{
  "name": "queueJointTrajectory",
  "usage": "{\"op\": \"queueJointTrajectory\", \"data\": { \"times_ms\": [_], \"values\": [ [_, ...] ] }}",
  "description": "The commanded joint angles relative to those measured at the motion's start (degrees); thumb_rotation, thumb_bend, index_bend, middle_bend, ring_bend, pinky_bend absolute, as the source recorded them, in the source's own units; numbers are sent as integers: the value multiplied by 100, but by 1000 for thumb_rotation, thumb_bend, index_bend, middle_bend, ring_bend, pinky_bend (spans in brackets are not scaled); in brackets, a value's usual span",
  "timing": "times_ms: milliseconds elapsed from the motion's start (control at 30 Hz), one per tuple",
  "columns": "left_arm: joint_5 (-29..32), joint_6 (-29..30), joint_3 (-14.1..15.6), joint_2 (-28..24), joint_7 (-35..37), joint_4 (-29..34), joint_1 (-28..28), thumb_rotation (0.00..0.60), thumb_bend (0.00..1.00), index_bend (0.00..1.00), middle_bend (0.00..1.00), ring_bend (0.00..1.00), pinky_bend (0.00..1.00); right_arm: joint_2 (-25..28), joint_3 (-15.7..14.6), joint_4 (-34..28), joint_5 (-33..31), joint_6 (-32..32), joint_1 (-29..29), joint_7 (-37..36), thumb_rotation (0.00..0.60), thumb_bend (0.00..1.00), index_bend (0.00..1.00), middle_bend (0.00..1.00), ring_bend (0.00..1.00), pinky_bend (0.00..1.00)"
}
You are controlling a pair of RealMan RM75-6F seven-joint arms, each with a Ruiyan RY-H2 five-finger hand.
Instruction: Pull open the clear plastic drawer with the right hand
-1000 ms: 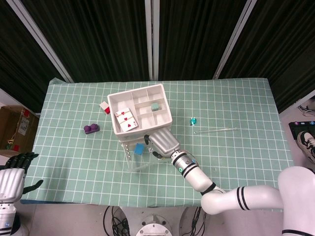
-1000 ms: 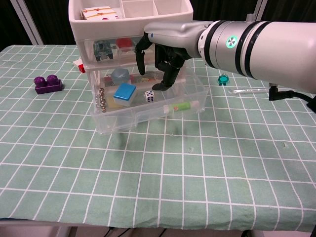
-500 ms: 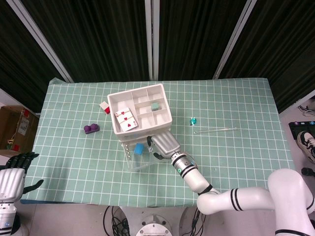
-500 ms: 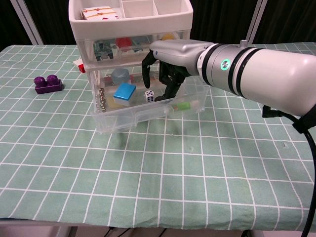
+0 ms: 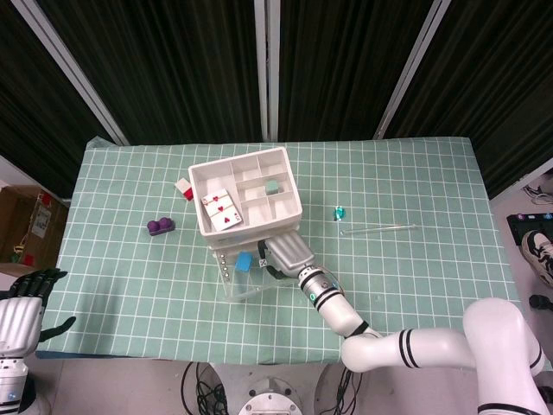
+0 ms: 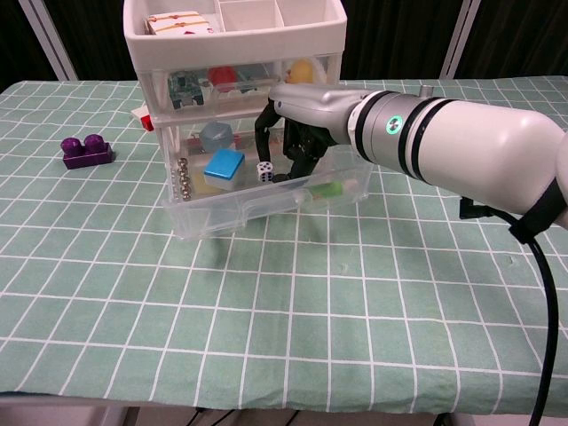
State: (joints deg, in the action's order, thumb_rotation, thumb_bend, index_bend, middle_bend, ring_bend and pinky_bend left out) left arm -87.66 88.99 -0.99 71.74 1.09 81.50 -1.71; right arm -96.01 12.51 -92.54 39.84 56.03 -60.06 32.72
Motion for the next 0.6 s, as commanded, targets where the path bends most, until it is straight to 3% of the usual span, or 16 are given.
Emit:
{"op": "queueJointTrajectory", "data": {
  "times_ms": [33,300,433,600],
  "values": [
    [-4,7,0,-5,2,-2,4,600,46,231,200,164,191,137,57,-243,273,71,123,-242,600,327,622,911,957,1000],
    [-27,21,-12,-34,-32,40,-5,600,46,231,200,164,191,1029,-188,-1391,1772,686,893,-1073,600,327,626,910,957,1000],
    [-76,39,-22,-65,-95,112,-29,600,46,231,200,165,191,1570,-651,-1767,2723,890,1435,-1750,600,327,625,910,957,1000],
    [-128,40,-20,-95,-209,246,-56,600,46,231,200,164,191,1845,-1296,-1559,3613,888,1907,-2486,600,328,624,906,957,1000]
  ]
}}
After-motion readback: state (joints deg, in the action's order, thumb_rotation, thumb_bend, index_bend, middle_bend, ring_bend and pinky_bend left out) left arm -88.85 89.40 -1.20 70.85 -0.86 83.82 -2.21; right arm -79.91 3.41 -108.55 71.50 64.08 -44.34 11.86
